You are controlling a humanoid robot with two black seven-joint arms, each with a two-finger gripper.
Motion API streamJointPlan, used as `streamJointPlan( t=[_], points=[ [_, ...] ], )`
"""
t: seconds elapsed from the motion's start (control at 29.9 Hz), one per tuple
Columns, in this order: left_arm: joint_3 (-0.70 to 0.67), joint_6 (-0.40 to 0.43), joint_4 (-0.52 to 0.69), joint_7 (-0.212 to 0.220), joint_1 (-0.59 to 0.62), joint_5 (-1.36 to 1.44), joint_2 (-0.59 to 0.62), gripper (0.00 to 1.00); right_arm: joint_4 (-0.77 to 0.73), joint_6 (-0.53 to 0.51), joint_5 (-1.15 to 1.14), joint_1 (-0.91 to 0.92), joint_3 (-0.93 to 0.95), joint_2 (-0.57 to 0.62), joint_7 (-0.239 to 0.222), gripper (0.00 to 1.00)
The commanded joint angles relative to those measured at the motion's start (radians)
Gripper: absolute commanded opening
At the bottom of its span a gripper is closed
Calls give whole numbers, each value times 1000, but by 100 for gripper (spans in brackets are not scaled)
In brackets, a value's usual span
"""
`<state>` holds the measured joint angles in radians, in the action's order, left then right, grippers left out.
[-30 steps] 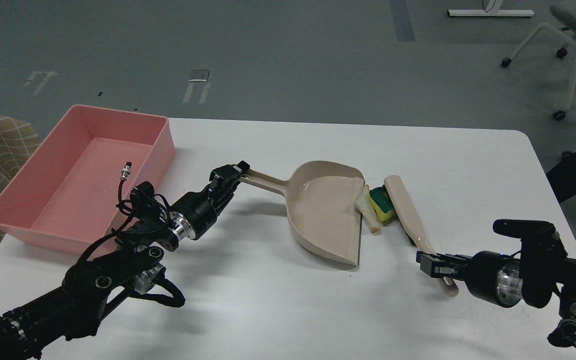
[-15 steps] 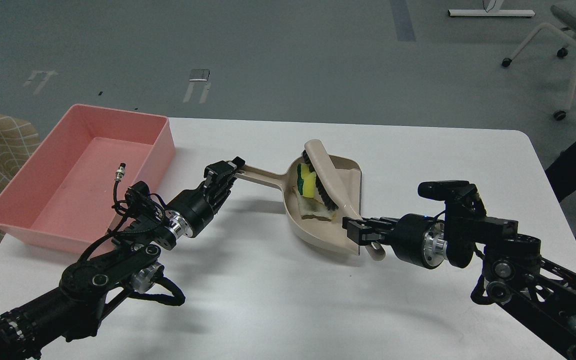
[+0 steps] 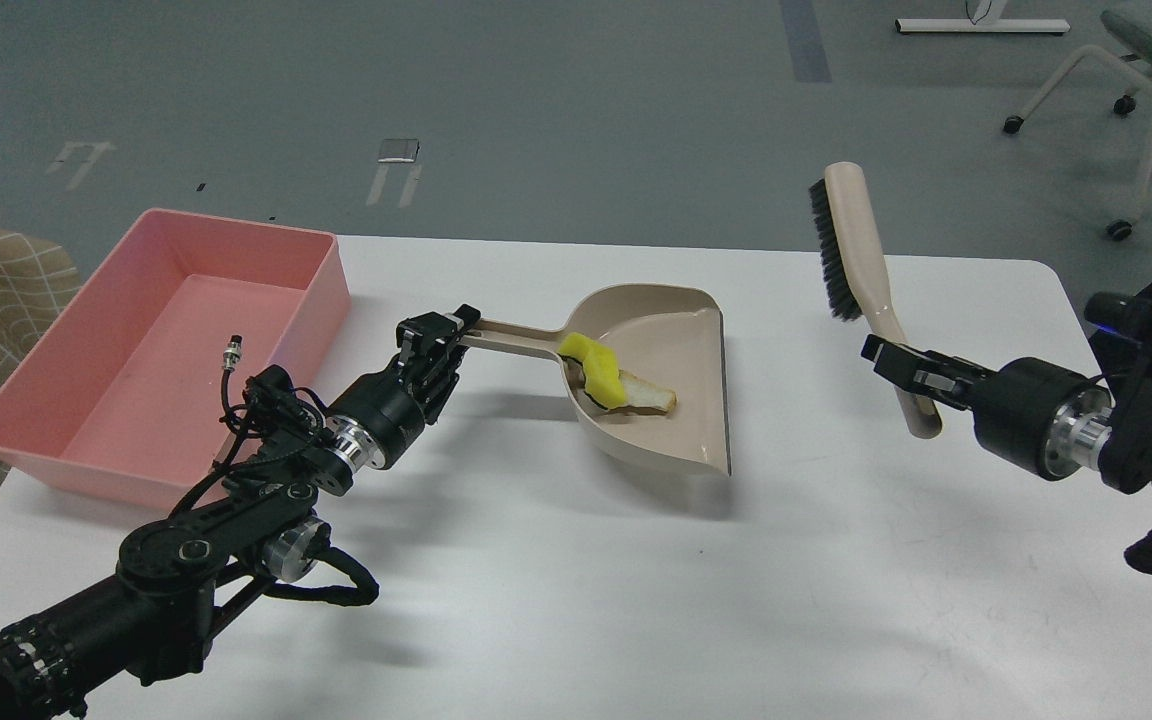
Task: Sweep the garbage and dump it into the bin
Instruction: 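Lift the dustpan with the left gripper over the pink bin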
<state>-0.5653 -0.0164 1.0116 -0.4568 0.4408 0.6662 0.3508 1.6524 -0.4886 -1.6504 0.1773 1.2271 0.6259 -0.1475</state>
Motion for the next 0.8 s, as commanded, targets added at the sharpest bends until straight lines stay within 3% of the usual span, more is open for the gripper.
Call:
streamJointPlan(
  t=[0.0, 0.27, 0.47, 0.6, 0.77],
  points=[
    [-54, 3, 57, 0, -4, -51, 40, 2, -16, 0, 1, -106, 84, 21, 0, 2],
    [-143, 16, 162, 1, -11, -86, 204, 2, -36, 0, 1, -199, 141, 17, 2, 2],
    [-217, 98, 170, 3, -11, -191, 418, 2, -42, 0, 1, -211, 141, 9, 2, 2],
    [-281, 223, 112, 3, -16, -252, 571, 2, -52, 0, 1, -219, 140, 6, 0, 2],
    [-286, 318, -10, 3, -14, -280, 669, 2, -80, 0, 1, -232, 140, -15, 2, 2]
  ],
)
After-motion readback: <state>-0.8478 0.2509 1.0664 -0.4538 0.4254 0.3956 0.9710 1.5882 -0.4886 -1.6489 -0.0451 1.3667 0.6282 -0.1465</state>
